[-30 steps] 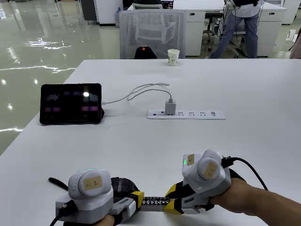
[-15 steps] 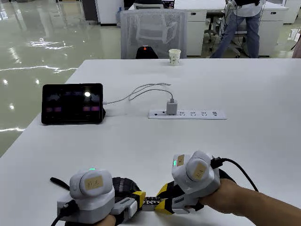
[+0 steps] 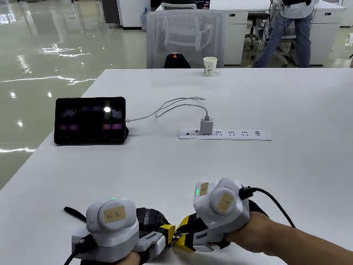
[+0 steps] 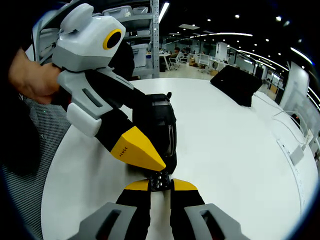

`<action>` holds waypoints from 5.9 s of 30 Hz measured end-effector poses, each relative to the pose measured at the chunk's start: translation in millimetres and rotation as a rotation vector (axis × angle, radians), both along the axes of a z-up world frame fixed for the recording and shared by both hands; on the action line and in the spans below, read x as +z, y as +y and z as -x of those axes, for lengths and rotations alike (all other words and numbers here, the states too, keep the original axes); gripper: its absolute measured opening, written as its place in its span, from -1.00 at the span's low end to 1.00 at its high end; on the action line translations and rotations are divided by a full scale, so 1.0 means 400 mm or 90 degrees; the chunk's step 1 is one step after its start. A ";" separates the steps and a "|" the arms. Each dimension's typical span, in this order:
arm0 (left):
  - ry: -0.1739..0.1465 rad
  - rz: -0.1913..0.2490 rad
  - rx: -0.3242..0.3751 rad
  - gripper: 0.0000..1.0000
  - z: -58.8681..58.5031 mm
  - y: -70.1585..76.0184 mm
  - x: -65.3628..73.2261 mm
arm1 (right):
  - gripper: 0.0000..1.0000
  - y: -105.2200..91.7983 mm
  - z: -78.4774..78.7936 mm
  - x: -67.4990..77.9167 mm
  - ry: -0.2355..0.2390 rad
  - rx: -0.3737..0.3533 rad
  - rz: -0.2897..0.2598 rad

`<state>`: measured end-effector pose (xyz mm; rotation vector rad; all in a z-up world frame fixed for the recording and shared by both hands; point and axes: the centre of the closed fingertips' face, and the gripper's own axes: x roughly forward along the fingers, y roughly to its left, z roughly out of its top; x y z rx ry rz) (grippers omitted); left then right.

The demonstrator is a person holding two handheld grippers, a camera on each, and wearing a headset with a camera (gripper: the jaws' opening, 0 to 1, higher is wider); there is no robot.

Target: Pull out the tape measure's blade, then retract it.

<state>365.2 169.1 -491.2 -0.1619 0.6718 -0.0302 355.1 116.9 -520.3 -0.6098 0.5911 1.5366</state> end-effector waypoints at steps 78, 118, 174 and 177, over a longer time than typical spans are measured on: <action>-0.030 -0.039 -0.129 0.69 0.110 -0.005 0.059 | 0.19 -0.250 0.005 0.074 -0.005 -0.215 -0.012; -0.071 -0.083 -0.228 0.87 0.204 -0.009 0.090 | 0.87 -0.418 0.098 0.139 -0.026 -0.359 -0.084; -0.139 -0.070 -0.297 0.98 0.255 -0.029 0.148 | 0.98 -0.454 0.169 0.185 -0.040 -0.399 -0.164; -0.142 -0.066 -0.298 0.98 0.255 -0.030 0.149 | 0.98 -0.456 0.170 0.185 -0.040 -0.398 -0.162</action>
